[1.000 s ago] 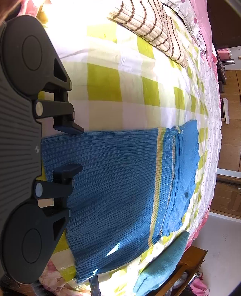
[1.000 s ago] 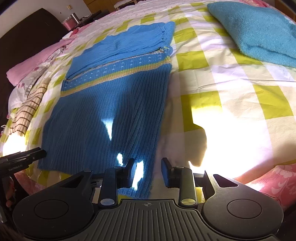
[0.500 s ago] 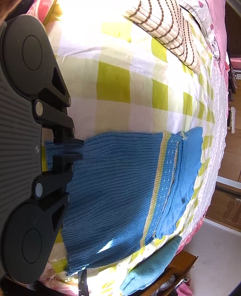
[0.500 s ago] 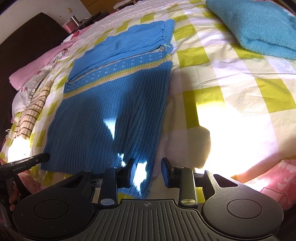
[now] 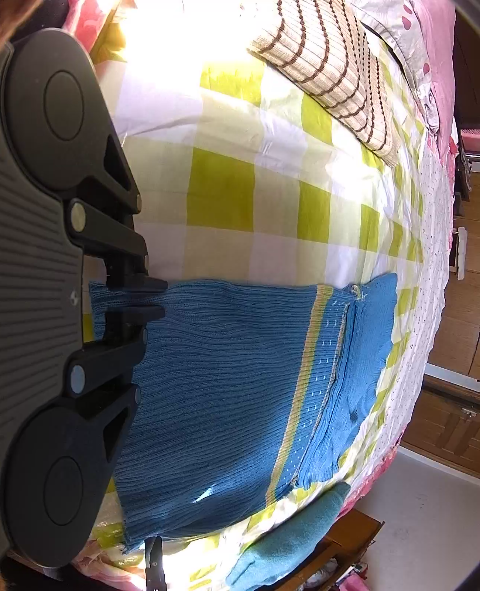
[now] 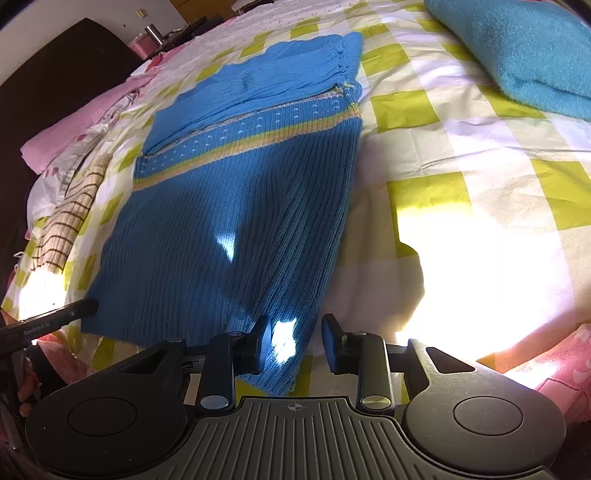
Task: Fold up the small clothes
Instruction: 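Move both tools to the sweater hem and close them on it, then lift the hem with both tools and fold it over onto the collar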
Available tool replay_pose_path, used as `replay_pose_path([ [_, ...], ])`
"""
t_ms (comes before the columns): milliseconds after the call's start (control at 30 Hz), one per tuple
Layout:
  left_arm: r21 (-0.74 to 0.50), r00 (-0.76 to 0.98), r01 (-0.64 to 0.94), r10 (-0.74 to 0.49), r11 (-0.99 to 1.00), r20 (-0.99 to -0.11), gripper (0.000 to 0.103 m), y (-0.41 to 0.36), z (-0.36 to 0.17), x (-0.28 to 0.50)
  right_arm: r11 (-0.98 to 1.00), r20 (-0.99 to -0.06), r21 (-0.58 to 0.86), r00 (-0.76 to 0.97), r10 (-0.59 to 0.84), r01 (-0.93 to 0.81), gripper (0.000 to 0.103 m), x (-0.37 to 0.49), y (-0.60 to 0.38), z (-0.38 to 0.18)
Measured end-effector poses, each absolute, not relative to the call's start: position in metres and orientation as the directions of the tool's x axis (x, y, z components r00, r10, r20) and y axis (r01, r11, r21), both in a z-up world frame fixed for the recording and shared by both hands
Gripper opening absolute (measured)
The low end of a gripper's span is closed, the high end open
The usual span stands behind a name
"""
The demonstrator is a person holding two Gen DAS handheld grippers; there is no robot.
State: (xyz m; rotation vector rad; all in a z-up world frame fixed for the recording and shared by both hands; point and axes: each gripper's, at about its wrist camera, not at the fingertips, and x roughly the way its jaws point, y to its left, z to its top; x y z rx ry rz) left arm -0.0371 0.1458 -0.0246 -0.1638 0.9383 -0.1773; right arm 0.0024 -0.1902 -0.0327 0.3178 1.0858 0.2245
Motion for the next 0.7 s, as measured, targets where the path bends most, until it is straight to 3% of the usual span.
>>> replay_pose_path([
  [100,-0.223,0.579,0.084,-0.230,0.971,-0.782,0.015,0.147,-0.024,-0.038,0.940,-0.835,0.340,0.454,0.311,-0.019,0.004,-0.001,-0.197,-0.028],
  [167,-0.224,0.579,0.091,-0.235,0.970,-0.780,0.015,0.146,-0.023,-0.038,0.948,-0.835,0.319,0.466,0.292,-0.022,0.003,-0.004,-0.203,-0.021],
  [533,-0.210,0.560,0.101,-0.230,0.972,-0.796,0.015,0.142,-0.027,-0.038,0.973,-0.851,0.230,0.488,0.195,0.013,0.003,-0.001,-0.215,-0.019],
  [700,-0.236,0.557,0.099,-0.250,0.967,-0.792,0.015,0.145,-0.024,-0.038,0.953,-0.844,0.302,0.475,0.250,0.036,0.014,0.000,-0.218,-0.026],
])
